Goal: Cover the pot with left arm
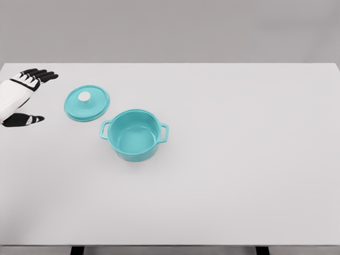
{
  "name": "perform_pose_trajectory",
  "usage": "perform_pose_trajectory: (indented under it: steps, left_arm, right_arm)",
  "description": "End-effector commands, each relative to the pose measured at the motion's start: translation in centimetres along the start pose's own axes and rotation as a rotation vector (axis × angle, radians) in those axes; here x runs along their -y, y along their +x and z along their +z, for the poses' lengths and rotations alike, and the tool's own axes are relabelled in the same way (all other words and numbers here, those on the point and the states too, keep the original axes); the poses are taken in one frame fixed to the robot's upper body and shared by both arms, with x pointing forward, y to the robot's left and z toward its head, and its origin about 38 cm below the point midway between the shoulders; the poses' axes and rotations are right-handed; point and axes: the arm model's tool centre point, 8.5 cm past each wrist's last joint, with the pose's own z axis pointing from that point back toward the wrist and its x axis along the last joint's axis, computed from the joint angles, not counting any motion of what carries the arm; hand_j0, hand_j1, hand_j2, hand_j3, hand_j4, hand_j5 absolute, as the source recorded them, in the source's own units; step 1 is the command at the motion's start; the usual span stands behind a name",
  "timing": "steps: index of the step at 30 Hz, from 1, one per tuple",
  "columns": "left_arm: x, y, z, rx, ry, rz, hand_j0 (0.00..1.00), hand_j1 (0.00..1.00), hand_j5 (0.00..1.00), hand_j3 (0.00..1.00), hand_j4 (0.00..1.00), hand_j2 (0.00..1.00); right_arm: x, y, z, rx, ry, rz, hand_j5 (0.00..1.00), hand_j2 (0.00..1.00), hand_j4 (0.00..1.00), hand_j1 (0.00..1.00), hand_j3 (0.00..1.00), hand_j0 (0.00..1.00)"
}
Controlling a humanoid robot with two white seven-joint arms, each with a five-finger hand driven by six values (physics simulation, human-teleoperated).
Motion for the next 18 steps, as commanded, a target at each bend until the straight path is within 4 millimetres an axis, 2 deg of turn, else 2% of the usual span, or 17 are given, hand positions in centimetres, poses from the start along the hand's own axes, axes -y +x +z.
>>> perform_pose_trajectory:
  steps: [1, 3, 6, 10, 12, 14, 16, 17, 18]
  left_arm:
    - [0.1, -0.3, 0.2, -0.01, 0.0, 0.007, 1.0, 1.0, 1.0, 1.0, 1.0, 1.0]
    - [-0.3, -0.2, 0.0, -0.002, 0.006, -0.001, 1.0, 1.0, 1.0, 1.0, 1.0, 1.0]
    - [0.1, -0.1, -0.4, 0.003, -0.016, -0.004, 1.0, 1.0, 1.0, 1.0, 1.0, 1.0]
    - [-0.3, 0.4, -4.7, 0.072, -0.106, -0.075, 1.0, 1.0, 1.0, 1.0, 1.0, 1.0]
    - [-0.5, 0.3, -7.0, 0.096, -0.133, -0.085, 0.95, 0.95, 0.95, 0.95, 0.95, 0.95]
    - [0.2, -0.1, -7.9, 0.094, -0.168, -0.08, 0.94, 0.94, 0.94, 0.94, 0.94, 0.94]
    - [1.2, 0.7, -8.8, 0.127, -0.198, -0.063, 0.94, 0.94, 0.94, 0.94, 0.94, 0.94]
    - [1.5, 1.1, -9.0, 0.141, -0.2, -0.038, 0.86, 0.86, 0.86, 0.86, 0.86, 0.86]
    - [1.4, 1.2, -9.4, 0.149, -0.202, -0.039, 0.84, 0.84, 0.84, 0.84, 0.84, 0.84]
  right_arm:
    - [0.0, 0.0, 0.0, 0.0, 0.0, 0.0, 1.0, 1.0, 1.0, 1.0, 1.0, 1.0]
    - [0.0, -0.1, 0.0, -0.001, 0.001, 0.0, 1.0, 1.0, 1.0, 1.0, 1.0, 1.0]
    - [0.0, 0.0, 0.0, 0.0, 0.0, 0.0, 1.0, 1.0, 1.0, 1.0, 1.0, 1.0]
    - [0.0, 0.0, 0.0, 0.0, 0.0, 0.0, 1.0, 1.0, 1.0, 1.0, 1.0, 1.0]
    - [0.0, 0.0, 0.0, 0.0, 0.0, 0.0, 1.0, 1.0, 1.0, 1.0, 1.0, 1.0]
    - [0.0, 0.0, 0.0, 0.0, 0.0, 0.0, 1.0, 1.0, 1.0, 1.0, 1.0, 1.0]
    - [0.0, 0.0, 0.0, 0.0, 0.0, 0.0, 1.0, 1.0, 1.0, 1.0, 1.0, 1.0]
    - [0.0, -0.1, 0.0, -0.001, 0.001, 0.0, 1.0, 1.0, 1.0, 1.0, 1.0, 1.0]
    - [0.0, 0.0, 0.0, 0.0, 0.0, 0.0, 1.0, 1.0, 1.0, 1.0, 1.0, 1.0]
